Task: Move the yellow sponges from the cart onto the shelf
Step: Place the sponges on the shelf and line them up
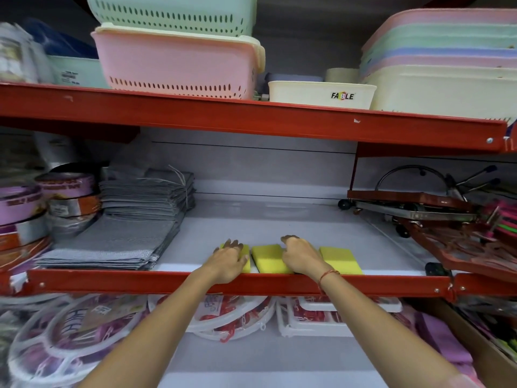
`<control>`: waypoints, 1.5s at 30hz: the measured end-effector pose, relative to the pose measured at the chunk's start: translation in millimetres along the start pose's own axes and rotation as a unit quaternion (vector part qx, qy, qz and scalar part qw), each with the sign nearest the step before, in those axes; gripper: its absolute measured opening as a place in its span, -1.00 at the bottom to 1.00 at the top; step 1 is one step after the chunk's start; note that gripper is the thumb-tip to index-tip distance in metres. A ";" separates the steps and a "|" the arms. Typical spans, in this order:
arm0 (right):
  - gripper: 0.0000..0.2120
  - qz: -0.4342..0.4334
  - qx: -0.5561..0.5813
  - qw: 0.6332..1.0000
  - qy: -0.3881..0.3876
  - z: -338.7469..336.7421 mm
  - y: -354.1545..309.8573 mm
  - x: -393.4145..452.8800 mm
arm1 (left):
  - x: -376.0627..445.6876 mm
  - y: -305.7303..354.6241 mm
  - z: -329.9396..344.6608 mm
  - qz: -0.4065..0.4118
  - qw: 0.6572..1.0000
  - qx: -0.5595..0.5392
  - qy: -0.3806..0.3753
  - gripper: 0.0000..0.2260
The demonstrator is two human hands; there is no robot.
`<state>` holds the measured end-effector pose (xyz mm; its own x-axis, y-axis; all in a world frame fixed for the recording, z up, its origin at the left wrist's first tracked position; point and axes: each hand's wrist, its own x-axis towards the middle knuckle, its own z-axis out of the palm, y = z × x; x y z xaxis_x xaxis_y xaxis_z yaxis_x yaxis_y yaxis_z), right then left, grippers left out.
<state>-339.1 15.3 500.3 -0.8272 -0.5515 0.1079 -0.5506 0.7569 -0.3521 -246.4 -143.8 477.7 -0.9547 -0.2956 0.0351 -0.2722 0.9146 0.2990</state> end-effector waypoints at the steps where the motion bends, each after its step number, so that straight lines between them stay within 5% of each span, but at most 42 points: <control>1: -0.52 -0.008 -0.007 1.000 -0.002 0.3 -0.7 0.4 | 0.1 0.5 -0.6 0.001 1.000 0.000 0.000 -0.50; 6: -0.47 -0.086 -0.068 0.993 -0.033 7.6 -13.0 -0.1 | 1.5 2.4 -1.8 0.014 1.000 0.011 -0.011 -0.52; 11: -0.68 -0.081 -0.087 0.990 -0.078 9.1 -13.8 4.2 | 1.5 -1.6 0.7 0.021 0.999 0.023 -0.031 -0.53; 18: -0.53 -0.143 -0.174 0.968 -0.109 -0.5 -1.8 13.4 | 2.6 -7.3 2.9 0.032 0.999 0.023 -0.034 -0.53; 45: -0.50 -0.147 -0.065 0.984 -0.077 31.4 -10.9 5.3 | -4.2 -2.7 12.2 0.024 0.999 0.036 -0.025 -0.51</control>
<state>-334.0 -6.9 475.5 -0.6087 -0.7923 0.0421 -0.7816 0.5897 -0.2034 -243.2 -141.7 465.1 -0.9709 -0.2394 -0.0004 -0.2331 0.9450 0.2297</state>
